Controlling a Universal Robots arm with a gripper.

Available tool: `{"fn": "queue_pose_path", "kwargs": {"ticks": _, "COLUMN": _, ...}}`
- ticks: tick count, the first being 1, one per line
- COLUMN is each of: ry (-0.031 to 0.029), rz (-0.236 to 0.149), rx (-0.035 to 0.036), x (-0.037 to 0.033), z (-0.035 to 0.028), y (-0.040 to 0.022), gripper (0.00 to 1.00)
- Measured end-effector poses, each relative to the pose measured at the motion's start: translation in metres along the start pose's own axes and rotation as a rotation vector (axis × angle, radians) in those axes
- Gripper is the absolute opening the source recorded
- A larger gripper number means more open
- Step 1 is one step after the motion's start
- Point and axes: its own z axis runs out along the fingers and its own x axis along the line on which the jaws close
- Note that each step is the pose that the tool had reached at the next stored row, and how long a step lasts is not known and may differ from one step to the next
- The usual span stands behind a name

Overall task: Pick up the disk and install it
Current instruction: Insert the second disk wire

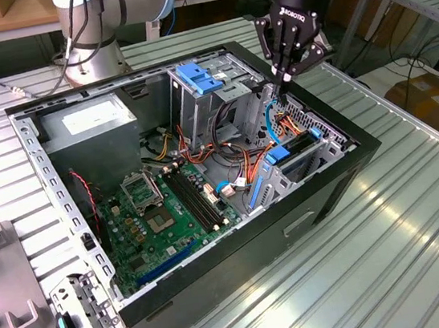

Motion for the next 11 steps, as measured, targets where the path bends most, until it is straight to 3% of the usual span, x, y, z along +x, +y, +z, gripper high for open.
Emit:
{"fn": "queue_pose_path", "kwargs": {"ticks": 5, "ry": 0.0022, "rz": 0.000, "rx": 0.0001, "x": -0.0023, "z": 0.0013, "y": 0.0000, "gripper": 0.11}}
{"fn": "queue_pose_path", "kwargs": {"ticks": 6, "ry": 0.0022, "rz": 0.000, "rx": 0.0001, "x": -0.0024, "z": 0.0013, "y": 0.0000, "gripper": 0.17}}
{"fn": "queue_pose_path", "kwargs": {"ticks": 8, "ry": 0.0024, "rz": 0.000, "rx": 0.0001, "x": -0.0023, "z": 0.0013, "y": 0.0001, "gripper": 0.17}}
{"fn": "queue_pose_path", "kwargs": {"ticks": 9, "ry": 0.0024, "rz": 0.000, "rx": 0.0001, "x": -0.0023, "z": 0.0013, "y": 0.0001, "gripper": 0.24}}
{"fn": "queue_pose_path", "kwargs": {"ticks": 11, "ry": 0.0024, "rz": 0.000, "rx": 0.0001, "x": -0.0024, "z": 0.0013, "y": 0.0000, "gripper": 0.24}}
